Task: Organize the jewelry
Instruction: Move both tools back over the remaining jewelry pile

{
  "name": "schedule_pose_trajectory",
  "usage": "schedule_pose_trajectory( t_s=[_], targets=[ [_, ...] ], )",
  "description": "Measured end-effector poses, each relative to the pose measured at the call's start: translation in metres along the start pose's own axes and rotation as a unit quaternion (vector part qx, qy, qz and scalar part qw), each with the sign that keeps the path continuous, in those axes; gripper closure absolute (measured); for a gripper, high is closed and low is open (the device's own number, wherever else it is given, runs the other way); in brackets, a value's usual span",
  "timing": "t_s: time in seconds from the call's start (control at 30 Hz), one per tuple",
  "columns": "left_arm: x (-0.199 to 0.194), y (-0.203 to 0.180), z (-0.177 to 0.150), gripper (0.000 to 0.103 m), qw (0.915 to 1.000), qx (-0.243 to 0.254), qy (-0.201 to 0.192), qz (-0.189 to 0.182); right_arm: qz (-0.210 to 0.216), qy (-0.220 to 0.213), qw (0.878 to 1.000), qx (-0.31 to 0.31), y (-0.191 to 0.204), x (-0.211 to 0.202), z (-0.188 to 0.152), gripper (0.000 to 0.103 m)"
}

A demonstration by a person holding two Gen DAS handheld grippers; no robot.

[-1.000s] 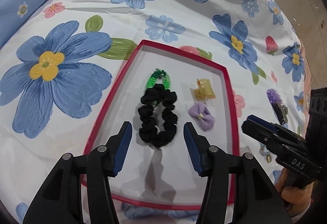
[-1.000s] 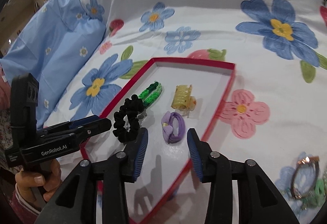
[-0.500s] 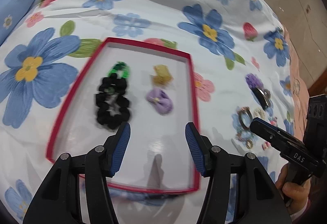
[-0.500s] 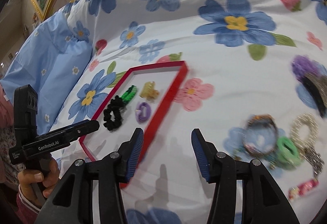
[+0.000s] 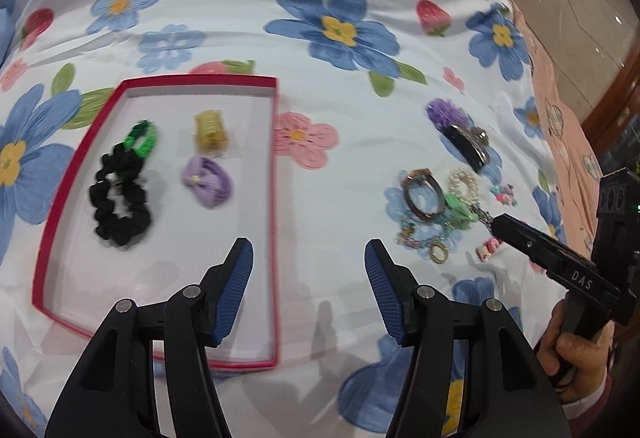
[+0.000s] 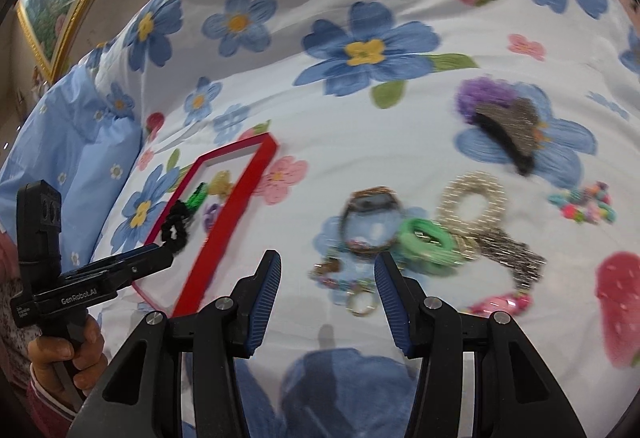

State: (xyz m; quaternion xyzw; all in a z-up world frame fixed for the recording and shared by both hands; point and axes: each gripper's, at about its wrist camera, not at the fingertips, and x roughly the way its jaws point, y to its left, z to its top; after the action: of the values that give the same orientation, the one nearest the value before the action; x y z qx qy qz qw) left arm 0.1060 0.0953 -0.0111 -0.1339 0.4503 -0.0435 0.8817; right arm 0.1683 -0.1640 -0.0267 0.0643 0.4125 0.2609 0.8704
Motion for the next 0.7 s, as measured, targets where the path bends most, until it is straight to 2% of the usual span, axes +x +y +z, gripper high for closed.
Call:
schedule_pose_trajectory(
  t_s=[0.37,0.7],
  targets=[
    [0.02,-0.047,0.009,0.045,0.9986,0.05,0.016,-0.009,-0.035,-0.016,0.999,0.031,-0.049,-0.026,-0.003,0.052],
    [0.062,-0.085,0.027,0.044,0.9925,0.115,0.041,-0.008,-0.077,-0.017,0.995,0.062,-0.1,-0.036,-0.002,0.052]
  ],
)
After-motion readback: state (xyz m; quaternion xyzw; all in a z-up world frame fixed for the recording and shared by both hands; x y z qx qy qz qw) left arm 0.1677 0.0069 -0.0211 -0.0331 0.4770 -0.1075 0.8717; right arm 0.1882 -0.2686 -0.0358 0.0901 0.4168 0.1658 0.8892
